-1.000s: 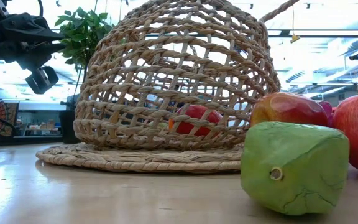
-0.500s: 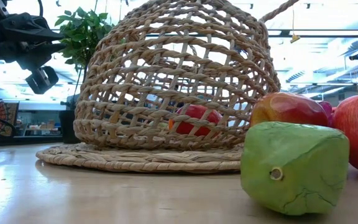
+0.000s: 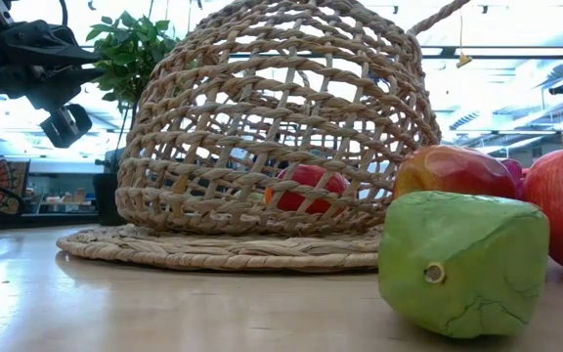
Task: Build produce basket
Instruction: Put the red apple into the brown basket
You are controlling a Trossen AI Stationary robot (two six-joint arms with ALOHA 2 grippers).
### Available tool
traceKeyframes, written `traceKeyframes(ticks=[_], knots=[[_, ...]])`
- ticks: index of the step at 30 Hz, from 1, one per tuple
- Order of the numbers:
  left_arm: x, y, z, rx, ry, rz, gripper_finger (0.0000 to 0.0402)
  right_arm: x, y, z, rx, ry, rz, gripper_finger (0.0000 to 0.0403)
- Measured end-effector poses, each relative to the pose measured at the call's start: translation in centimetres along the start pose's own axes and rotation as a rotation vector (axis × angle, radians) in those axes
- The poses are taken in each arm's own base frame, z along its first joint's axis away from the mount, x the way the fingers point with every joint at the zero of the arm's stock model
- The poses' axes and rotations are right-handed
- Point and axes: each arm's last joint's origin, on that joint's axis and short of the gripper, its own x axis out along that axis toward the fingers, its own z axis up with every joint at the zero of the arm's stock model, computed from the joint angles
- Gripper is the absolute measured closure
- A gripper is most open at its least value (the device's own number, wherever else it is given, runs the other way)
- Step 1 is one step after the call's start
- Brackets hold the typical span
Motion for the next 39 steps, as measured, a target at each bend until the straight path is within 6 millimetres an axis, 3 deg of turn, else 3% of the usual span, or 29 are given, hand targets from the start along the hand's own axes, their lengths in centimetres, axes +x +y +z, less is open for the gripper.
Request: traceKeyframes(ticks=[6, 11, 15, 21, 27, 39], knots=[[0.0, 0.0, 0.0, 0.001, 0.000, 0.000, 0.0342, 0.5, -1.2, -0.3, 0.421, 0.051, -0.043, 0.0034], [0.0, 0.0, 0.0, 0.000, 0.000, 0.000, 0.0339, 0.7, -2.0, -0.7, 0.569, 0.098, -0.094, 0.0034], [0.0, 0.0, 0.0, 0.000, -0.001, 0.000, 0.0342, 1.4, -2.2, -0.9, 0.563, 0.124, -0.112, 0.0034], [0.0, 0.0, 0.0, 0.001, 0.000, 0.000, 0.0342, 5.3, -2.5, -2.5, 0.493, 0.234, -0.144, 0.0034], [0.0, 0.0, 0.0, 0.000, 0.000, 0.000, 0.0340, 9.1, -3.4, -3.7, 0.529, 0.315, -0.132, 0.0034], [0.0, 0.0, 0.0, 0.000, 0.000, 0.000, 0.0344, 14.4, -5.4, -6.3, 0.340, 0.448, -0.107, 0.0034]])
